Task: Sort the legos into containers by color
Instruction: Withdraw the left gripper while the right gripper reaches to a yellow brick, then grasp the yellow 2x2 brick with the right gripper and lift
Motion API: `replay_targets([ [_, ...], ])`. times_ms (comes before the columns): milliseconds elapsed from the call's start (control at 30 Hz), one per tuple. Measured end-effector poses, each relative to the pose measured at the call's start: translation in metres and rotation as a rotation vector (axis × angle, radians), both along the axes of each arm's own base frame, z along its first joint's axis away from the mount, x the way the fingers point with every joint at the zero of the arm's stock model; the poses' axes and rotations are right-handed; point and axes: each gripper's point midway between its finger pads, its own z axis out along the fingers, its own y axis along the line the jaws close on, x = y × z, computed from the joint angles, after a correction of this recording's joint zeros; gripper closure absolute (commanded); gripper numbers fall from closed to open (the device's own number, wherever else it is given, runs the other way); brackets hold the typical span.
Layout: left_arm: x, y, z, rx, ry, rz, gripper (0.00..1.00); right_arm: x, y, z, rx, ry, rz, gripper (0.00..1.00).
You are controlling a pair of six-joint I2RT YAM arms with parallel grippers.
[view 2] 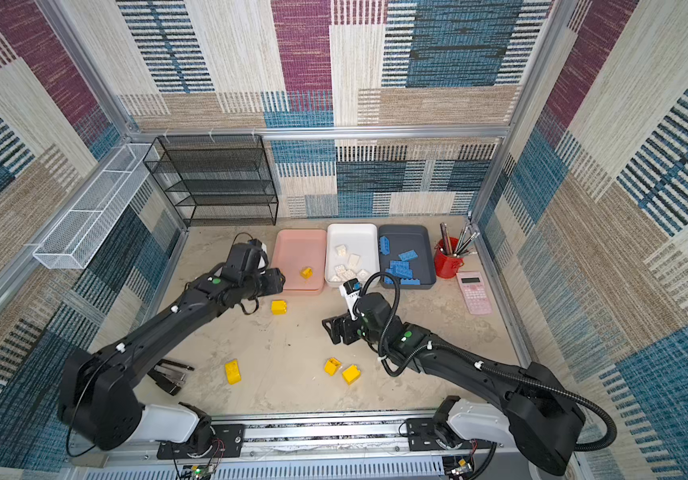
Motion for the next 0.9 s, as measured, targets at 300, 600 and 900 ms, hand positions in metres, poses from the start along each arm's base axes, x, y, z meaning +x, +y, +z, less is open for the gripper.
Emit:
replay_targets([
  [300,-0.059,-0.003,-0.014,-0.071,-0.023,-0.048,0.46,-0.058,-0.032,-0.042,-0.135,0.200,-0.053,0.16],
  [600,-0.084,0.007,-0.010,-0.095,-0.080,-0.054,0.46,-0.105,-0.042,-0.085,-0.304,0.346,-0.052,0.15],
  [900,-0.096,0.014,-0.024,-0.093,-0.066,-0.049,0.47,-0.107,-0.043,-0.104,-0.401,0.363,-0.078,0.17],
])
